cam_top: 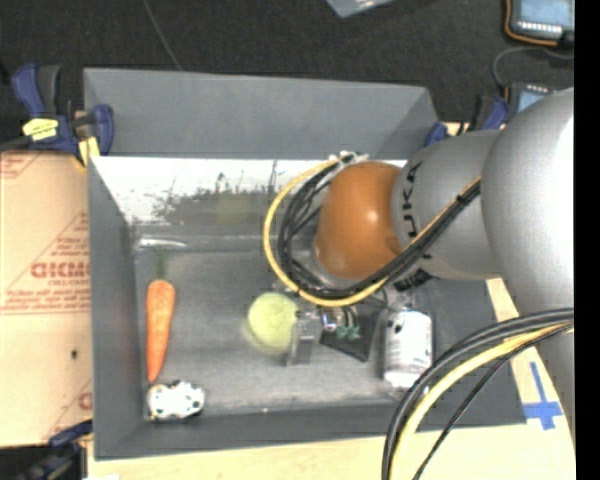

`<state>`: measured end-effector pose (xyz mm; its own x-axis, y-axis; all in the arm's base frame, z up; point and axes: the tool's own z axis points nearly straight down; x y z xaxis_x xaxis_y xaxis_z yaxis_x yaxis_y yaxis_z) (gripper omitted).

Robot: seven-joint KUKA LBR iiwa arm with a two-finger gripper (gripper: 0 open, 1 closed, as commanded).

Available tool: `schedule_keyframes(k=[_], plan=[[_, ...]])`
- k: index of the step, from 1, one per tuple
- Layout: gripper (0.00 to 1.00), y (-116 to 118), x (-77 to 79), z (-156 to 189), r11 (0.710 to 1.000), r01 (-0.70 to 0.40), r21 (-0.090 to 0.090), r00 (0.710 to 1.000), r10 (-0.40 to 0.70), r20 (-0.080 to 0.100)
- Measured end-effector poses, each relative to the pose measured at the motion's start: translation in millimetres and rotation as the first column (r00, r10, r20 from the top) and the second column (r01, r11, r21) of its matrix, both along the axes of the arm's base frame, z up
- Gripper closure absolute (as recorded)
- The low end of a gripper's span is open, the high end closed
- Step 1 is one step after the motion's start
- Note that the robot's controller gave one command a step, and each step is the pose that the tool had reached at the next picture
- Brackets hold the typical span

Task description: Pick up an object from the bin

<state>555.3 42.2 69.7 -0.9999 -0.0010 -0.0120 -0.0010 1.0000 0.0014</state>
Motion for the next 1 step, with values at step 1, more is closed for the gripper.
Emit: schedule_keyframes(k=[1], plan=[[1.0,23.3,-5.8,2.3,0.999,-0.04,-0.004,0.999,0.04,0.0]])
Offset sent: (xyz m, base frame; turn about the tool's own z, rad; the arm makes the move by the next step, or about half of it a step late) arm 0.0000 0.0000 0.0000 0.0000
